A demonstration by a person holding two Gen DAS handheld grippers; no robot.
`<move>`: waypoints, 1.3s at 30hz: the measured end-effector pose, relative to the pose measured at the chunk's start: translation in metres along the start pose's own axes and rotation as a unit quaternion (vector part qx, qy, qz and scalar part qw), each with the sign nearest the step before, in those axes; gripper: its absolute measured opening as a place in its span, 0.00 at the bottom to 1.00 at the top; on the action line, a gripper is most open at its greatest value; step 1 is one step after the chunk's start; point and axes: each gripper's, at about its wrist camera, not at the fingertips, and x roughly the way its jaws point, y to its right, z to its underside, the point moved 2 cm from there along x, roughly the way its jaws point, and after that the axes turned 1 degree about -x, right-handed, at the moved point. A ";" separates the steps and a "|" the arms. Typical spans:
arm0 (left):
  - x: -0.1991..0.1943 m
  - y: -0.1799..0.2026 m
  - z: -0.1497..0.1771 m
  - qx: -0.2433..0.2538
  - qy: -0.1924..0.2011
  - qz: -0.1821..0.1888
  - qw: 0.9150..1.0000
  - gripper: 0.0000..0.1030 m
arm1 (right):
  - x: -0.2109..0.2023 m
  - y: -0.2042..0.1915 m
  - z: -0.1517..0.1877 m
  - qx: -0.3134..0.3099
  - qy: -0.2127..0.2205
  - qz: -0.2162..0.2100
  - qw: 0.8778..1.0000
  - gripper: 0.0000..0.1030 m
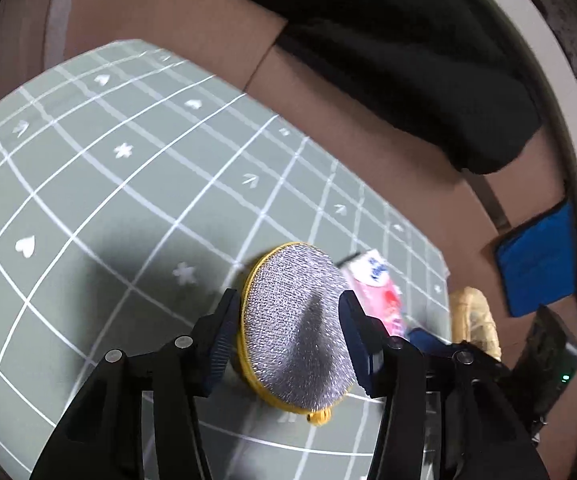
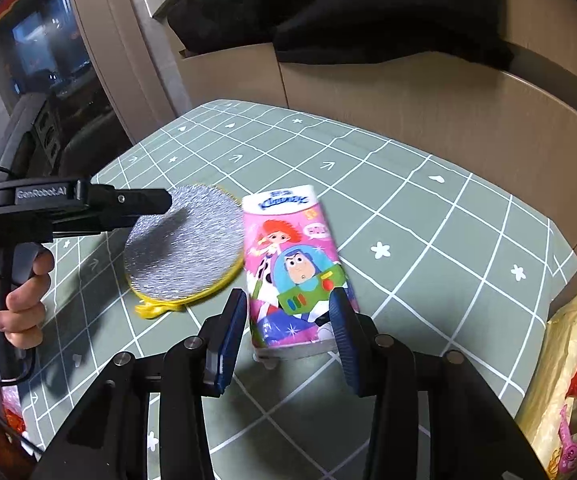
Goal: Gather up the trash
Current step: 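Grasp the grey glitter sponge with the left gripper while the right gripper grasps the pink Kleenex pack, then lift and carry the sponge and Kleenex pack over the yellow bin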
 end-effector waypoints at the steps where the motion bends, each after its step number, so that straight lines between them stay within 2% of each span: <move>1: -0.002 0.005 0.000 0.003 -0.001 0.009 1.000 0.48 | -0.001 0.000 0.001 0.001 0.002 -0.002 1.000 0.40; 5: -0.002 0.020 0.003 0.009 -0.014 0.034 0.999 0.42 | -0.003 0.000 0.004 0.004 0.007 -0.005 1.000 0.40; 7: 0.001 0.026 0.007 0.018 -0.016 0.028 0.999 0.33 | -0.004 0.000 0.005 0.007 0.008 -0.006 1.000 0.40; 8: 0.002 0.028 0.009 0.023 -0.015 0.019 0.999 0.23 | -0.005 -0.001 0.005 0.008 0.009 -0.007 1.000 0.40; 9: 0.002 0.030 0.010 0.026 -0.013 0.012 1.000 0.17 | -0.005 -0.002 0.006 0.008 0.009 -0.007 1.000 0.40; 12: -0.005 0.033 0.013 0.038 0.009 -0.006 0.999 0.15 | -0.010 -0.003 0.008 0.007 0.012 -0.005 1.000 0.40; 16: -0.026 0.035 0.016 0.063 0.053 -0.053 0.995 0.15 | -0.018 -0.003 0.004 -0.017 0.030 0.040 0.999 0.40; 20: -0.043 0.036 0.018 0.094 0.088 -0.101 0.987 0.15 | -0.016 0.001 -0.007 -0.002 0.028 0.064 0.998 0.43; 23: -0.052 0.038 0.021 0.120 0.109 -0.124 0.979 0.15 | -0.008 0.003 -0.015 0.016 0.030 0.055 0.998 0.45; 28: -0.060 0.034 0.022 0.134 0.119 -0.135 0.975 0.15 | 0.011 -0.009 -0.024 0.010 0.010 0.046 0.999 0.45; 33: -0.061 0.028 0.025 0.130 0.117 -0.139 0.975 0.15 | 0.030 -0.012 -0.028 0.009 -0.010 0.060 0.998 0.45; 35: -0.060 0.026 0.026 0.126 0.116 -0.141 0.975 0.15 | 0.036 -0.014 -0.028 0.003 -0.016 0.068 0.998 0.49; 39: -0.058 0.025 0.029 0.128 0.114 -0.144 0.975 0.15 | 0.044 -0.018 -0.025 -0.021 -0.029 0.089 0.995 0.51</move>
